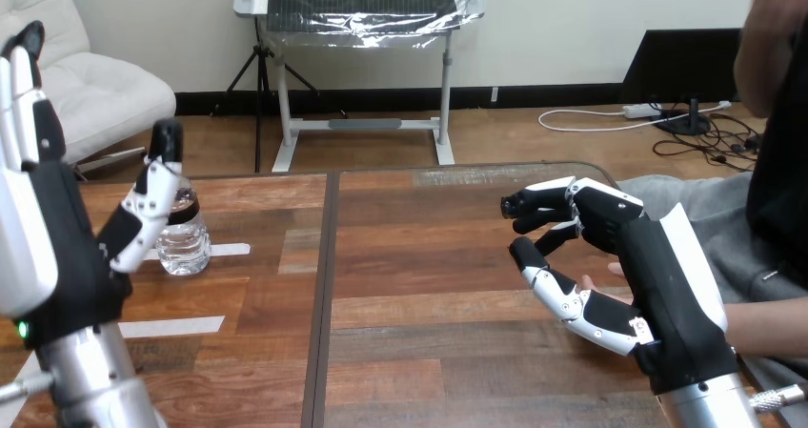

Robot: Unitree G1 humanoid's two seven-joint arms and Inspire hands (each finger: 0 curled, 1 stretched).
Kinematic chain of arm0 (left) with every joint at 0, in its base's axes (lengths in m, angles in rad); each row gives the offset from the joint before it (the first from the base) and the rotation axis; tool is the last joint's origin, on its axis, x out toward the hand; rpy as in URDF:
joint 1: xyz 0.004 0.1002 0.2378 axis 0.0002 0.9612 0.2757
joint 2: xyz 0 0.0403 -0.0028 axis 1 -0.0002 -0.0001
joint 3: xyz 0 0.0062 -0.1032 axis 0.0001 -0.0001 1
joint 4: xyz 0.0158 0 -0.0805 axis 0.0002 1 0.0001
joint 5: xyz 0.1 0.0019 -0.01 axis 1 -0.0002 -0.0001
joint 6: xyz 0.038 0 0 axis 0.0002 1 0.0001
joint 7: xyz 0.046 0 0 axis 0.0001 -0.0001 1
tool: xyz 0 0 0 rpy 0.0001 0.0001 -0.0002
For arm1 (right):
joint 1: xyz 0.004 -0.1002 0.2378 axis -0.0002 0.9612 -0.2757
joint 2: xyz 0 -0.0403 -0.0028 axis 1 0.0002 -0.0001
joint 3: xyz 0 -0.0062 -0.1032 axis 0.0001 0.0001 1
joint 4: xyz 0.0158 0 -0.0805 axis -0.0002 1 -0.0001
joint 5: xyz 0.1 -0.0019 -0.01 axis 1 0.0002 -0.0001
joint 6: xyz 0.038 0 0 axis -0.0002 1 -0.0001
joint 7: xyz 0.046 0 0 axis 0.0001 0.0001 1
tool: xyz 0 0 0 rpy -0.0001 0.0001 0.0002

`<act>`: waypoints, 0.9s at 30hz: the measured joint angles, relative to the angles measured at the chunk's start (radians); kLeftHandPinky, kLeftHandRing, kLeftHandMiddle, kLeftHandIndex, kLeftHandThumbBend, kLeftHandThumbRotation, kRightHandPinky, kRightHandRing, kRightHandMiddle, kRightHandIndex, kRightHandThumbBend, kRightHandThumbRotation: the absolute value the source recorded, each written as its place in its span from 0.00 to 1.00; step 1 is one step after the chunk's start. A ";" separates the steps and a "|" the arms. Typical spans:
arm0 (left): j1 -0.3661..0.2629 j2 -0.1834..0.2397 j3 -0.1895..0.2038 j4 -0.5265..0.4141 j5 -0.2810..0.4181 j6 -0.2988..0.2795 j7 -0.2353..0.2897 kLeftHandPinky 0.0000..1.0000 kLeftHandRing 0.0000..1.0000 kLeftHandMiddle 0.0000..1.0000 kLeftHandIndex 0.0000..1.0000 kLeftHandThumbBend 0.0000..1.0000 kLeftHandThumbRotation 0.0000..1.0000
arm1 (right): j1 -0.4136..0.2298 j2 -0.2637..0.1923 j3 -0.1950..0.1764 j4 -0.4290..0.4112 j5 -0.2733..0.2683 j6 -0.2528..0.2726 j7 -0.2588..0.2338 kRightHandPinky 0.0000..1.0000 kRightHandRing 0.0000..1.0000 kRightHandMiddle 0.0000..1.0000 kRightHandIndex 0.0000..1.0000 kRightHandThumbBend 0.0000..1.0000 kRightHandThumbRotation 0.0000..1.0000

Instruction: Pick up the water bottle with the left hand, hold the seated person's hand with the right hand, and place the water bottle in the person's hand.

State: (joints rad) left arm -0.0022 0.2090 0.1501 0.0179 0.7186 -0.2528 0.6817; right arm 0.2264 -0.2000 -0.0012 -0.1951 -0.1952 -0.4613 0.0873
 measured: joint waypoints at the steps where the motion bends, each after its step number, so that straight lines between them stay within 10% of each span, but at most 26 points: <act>1: -0.007 0.005 -0.001 0.010 0.004 0.012 0.000 0.87 0.94 0.96 0.94 0.62 0.74 | 0.000 0.000 0.000 0.000 0.000 0.000 0.000 0.46 0.59 0.65 0.60 0.37 0.00; 27: -0.222 0.203 -0.094 0.346 0.088 0.185 -0.047 0.89 0.89 0.90 0.86 0.63 0.70 | 0.000 0.000 0.000 0.000 -0.004 0.000 0.000 0.48 0.61 0.65 0.60 0.37 0.00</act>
State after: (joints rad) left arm -0.2241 0.4122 0.0558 0.3640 0.8063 -0.0677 0.6346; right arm 0.2262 -0.1997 -0.0010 -0.1951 -0.1990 -0.4614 0.0873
